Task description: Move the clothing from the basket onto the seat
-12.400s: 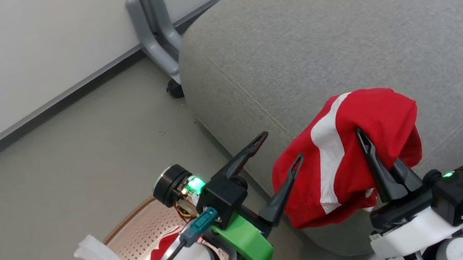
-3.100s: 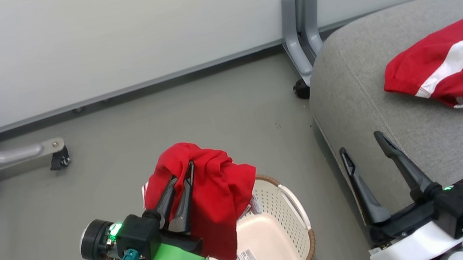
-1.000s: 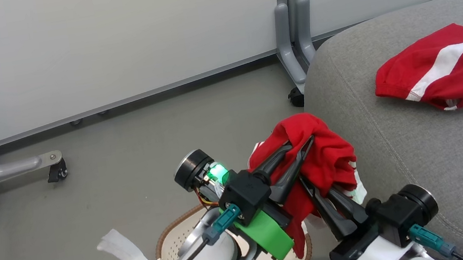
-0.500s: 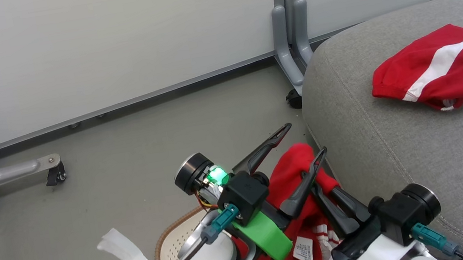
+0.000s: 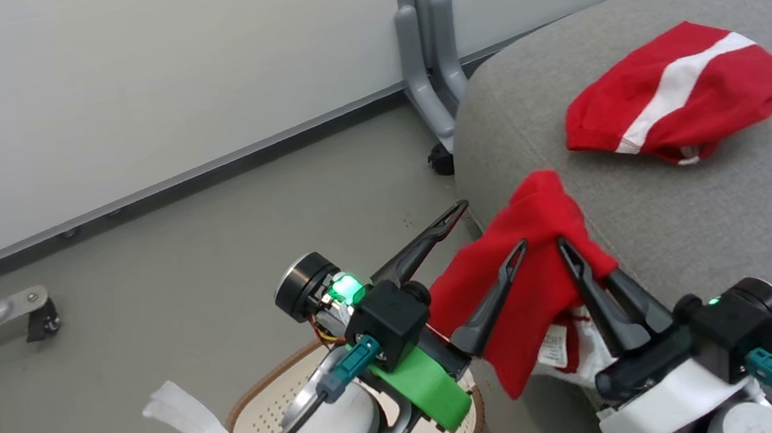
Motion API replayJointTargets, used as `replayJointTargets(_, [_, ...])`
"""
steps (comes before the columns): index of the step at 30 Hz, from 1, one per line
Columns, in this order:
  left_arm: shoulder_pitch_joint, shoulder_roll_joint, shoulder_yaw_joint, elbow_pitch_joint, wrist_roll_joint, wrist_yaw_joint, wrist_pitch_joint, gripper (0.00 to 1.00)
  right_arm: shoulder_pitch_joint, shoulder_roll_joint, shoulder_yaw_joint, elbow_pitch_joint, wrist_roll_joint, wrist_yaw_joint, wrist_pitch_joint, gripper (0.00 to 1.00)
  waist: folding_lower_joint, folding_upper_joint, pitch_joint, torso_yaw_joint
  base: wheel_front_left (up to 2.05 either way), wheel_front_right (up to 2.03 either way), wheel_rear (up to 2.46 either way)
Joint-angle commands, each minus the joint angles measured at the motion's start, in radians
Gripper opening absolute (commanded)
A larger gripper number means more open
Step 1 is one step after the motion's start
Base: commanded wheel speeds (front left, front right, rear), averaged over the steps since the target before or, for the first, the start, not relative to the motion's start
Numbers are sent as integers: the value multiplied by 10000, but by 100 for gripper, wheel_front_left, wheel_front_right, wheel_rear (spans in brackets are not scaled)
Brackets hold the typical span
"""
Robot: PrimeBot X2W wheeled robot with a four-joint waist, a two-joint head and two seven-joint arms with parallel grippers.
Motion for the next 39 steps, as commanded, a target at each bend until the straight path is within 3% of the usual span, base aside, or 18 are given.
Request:
replayJointTargets(1, [-14, 114, 86, -28, 15, 14, 1, 100, 180, 30, -117, -149, -96, -14, -32, 0, 0, -1, 312, -843, 0, 0, 0])
replayJointTargets(12, [39, 346, 82, -28, 186, 15, 3, 100, 457, 240, -820, -1187, -407, -14, -30, 0, 0, -1, 1267, -3217, 0, 0, 0])
replayJointTargets(18, [-342, 532, -306, 36, 115, 15, 3, 100, 428, 417, -1207, -1634, -506, -14, -30, 0, 0, -1, 1929, -3558, 0, 0, 0])
replayJointTargets(24, [-527, 882, -592, 165, -39, 15, 10, 100, -440, 456, -1651, -1982, -187, -16, -32, 0, 0, -1, 2784, -3477, 0, 0, 0])
replayJointTargets(29, [-923, 1342, -867, 93, -132, 16, 128, 100, -2026, 465, -2642, -2256, 268, -14, -30, 0, 0, -1, 4005, -2749, 0, 0, 0])
replayJointTargets(36, [-1550, 1910, -1065, -157, -155, 16, 190, 100, -4925, 445, -4021, -1707, 124, -14, -30, 0, 0, -1, 5571, -1716, 0, 0, 0])
replayJointTargets(39, [-1742, 2116, -1037, -292, -140, 16, 174, 100, -6157, 105, -4675, -1430, 210, -16, -30, 0, 0, -1, 6172, -1331, 0, 0, 0])
